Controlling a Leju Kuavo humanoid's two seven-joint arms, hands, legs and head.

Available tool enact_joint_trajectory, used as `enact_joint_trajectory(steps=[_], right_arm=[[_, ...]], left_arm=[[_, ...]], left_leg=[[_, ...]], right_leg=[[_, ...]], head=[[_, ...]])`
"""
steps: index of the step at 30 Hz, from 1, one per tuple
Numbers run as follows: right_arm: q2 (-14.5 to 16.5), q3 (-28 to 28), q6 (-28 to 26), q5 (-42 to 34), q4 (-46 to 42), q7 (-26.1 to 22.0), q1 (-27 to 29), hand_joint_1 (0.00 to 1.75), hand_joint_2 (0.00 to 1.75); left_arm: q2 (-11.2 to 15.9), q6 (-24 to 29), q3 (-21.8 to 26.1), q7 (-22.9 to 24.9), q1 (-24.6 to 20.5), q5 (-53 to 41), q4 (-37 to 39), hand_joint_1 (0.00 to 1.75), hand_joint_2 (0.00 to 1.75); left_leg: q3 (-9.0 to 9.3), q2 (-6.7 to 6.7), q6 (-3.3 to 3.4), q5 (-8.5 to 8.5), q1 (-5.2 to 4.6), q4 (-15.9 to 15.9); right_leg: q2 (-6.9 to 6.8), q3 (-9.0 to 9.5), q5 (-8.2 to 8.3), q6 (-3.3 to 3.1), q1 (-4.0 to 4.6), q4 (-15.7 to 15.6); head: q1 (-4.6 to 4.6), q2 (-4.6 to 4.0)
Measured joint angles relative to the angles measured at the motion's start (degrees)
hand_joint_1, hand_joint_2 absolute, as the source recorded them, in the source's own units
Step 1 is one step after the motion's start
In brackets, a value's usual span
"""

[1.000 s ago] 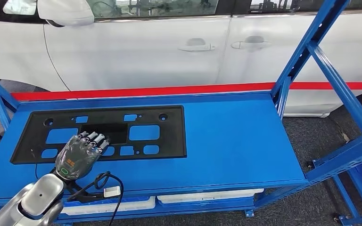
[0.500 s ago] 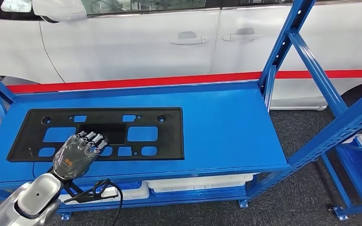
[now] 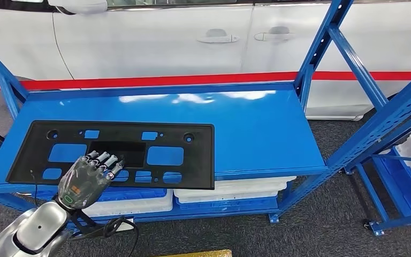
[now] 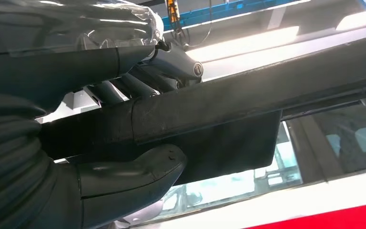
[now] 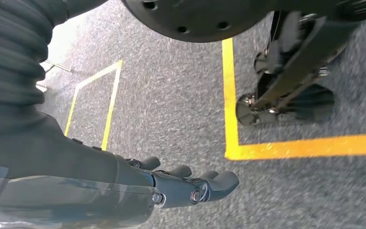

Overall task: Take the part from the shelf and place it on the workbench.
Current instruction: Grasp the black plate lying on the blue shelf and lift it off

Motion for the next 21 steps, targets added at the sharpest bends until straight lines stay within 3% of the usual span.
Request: enact_joint_trajectory(steps=[2, 4, 6, 7, 8, 10, 11, 12, 13, 15, 17, 18, 19, 21], right_arm=[[0.0, -0.18, -0.02, -0.01, 0.0, -0.04, -0.06, 0.0, 1.75], [0.01, -0.24, -0.01, 0.06, 0.0, -0.13, -0.08, 0.0, 1.75], [0.12, -0.25, 0.04, 0.2, 0.03, -0.35, -0.04, 0.0, 1.75], [0.19, -0.25, 0.07, 0.27, 0.05, -0.5, -0.05, 0.0, 1.75], [0.26, -0.25, 0.11, 0.31, 0.07, -0.63, -0.05, 0.0, 1.75], [0.28, -0.25, 0.15, 0.36, 0.07, -0.75, -0.07, 0.0, 1.75], [0.28, -0.25, 0.16, 0.37, 0.07, -0.77, -0.07, 0.0, 1.75], [0.28, -0.25, 0.16, 0.39, 0.07, -0.8, -0.08, 0.0, 1.75], [0.31, -0.25, 0.17, 0.4, 0.07, -0.82, -0.1, 0.0, 1.75], [0.4, -0.25, 0.18, 0.4, 0.07, -0.85, -0.15, 0.0, 1.75], [0.48, -0.25, 0.18, 0.42, 0.07, -0.85, -0.2, 0.0, 1.75], [0.49, -0.25, 0.18, 0.42, 0.07, -0.86, -0.22, 0.0, 1.75], [0.5, -0.25, 0.18, 0.43, 0.07, -0.88, -0.21, 0.0, 1.75], [0.5, -0.26, 0.18, 0.42, 0.07, -0.91, -0.15, 0.0, 1.75]], left_arm=[[0.09, 0.15, -0.09, 0.0, 0.0, 0.29, -0.63, 1.75, 1.75], [0.24, 0.49, -0.1, 0.02, 0.06, 0.65, -1.2, 1.75, 1.75], [0.45, 0.91, -0.09, 0.03, 0.34, 0.91, -1.56, 1.75, 1.75], [0.63, 1.08, -0.09, 0.04, 0.51, 1.02, -1.66, 1.75, 1.75], [0.81, 1.22, -0.08, 0.05, 0.67, 1.1, -1.71, 1.75, 1.75], [1.09, 1.35, -0.06, 0.06, 0.88, 1.15, -1.76, 1.75, 1.75], [1.14, 1.38, -0.05, 0.06, 1.0, 1.16, -1.77, 1.75, 1.75], [1.18, 1.4, -0.05, 0.05, 1.15, 1.16, -1.78, 1.75, 1.75], [1.22, 1.43, -0.05, 0.05, 1.26, 1.16, -1.78, 1.75, 1.75], [1.33, 1.46, -0.03, 0.04, 1.35, 1.16, -1.81, 1.75, 1.75], [1.43, 1.49, 0.01, 0.04, 1.37, 1.15, -1.96, 1.75, 1.75], [1.46, 1.51, 0.03, 0.04, 1.41, 1.16, -2.05, 1.75, 1.75], [1.48, 1.55, 0.04, 0.04, 1.43, 1.16, -2.13, 1.75, 1.75], [1.5, 1.64, 0.05, 0.03, 1.44, 1.18, -2.21, 1.75, 1.75]], left_leg=[[-0.92, 0.02, -0.51, 0.61, -0.16, 0.56], [-1.35, 0.06, -1.18, 1.43, -0.23, 0.64], [-1.73, -0.03, -1.9, 1.48, -0.17, 0.78], [-2.17, -0.12, -2.18, 0.22, -0.11, 1.68], [-2.85, -0.2, -2.43, -2.0, -0.05, 3.58], [-4.64, -0.25, -2.8, -7.53, 0.15, 10.26], [-5.26, -0.24, -2.98, -9.22, 0.21, 13.76], [-5.29, -0.24, -3.11, -9.58, 0.24, 16.13], [-4.45, -0.24, -3.2, -8.63, 0.28, 16.65], [0.06, -0.24, -3.26, -5.43, 0.39, 11.88], [5.65, -0.38, -2.95, -5.41, 0.28, 3.97], [7.13, -0.5, -2.66, -6.09, 0.17, 1.41], [7.64, -0.61, -2.25, -6.62, -0.02, 0.19], [6.75, -0.54, -1.26, -5.71, -0.01, 0.0]], right_leg=[[0.02, 5.44, 0.14, -0.61, 0.26, -7.88], [0.05, 7.31, -0.49, -1.25, 0.62, -11.37], [-0.08, 6.67, 0.44, -2.03, 0.46, -11.76], [-0.2, 6.2, 1.05, -2.5, 0.32, -11.9], [-0.35, 5.6, 1.71, -2.91, 0.18, -12.05], [-0.54, 4.02, 2.88, -3.34, 0.23, -11.82], [-0.59, 3.1, 3.46, -3.36, 0.27, -11.65], [-0.62, 2.11, 4.05, -3.33, 0.28, -11.42], [-0.63, 1.09, 4.6, -3.24, 0.26, -11.13], [-0.61, -0.85, 5.55, -2.85, 0.18, -10.3], [-0.52, -2.16, 6.3, -2.19, 0.26, -9.46], [-0.49, -2.4, 6.68, -1.84, 0.33, -9.25], [-0.47, -2.5, 7.16, -1.5, 0.38, -9.25], [-0.34, -2.71, 7.92, -0.8, 0.32, -9.42]], head=[[-0.01, 0.0], [-0.01, 0.0], [0.0, 0.0], [0.0, 0.0], [-0.01, 0.0], [-0.01, 0.0], [-0.01, 0.0], [0.0, 0.0], [0.0, 0.0], [-0.01, 0.0], [0.0, 0.0], [0.0, 0.0], [0.01, 0.0], [0.02, 0.0]])
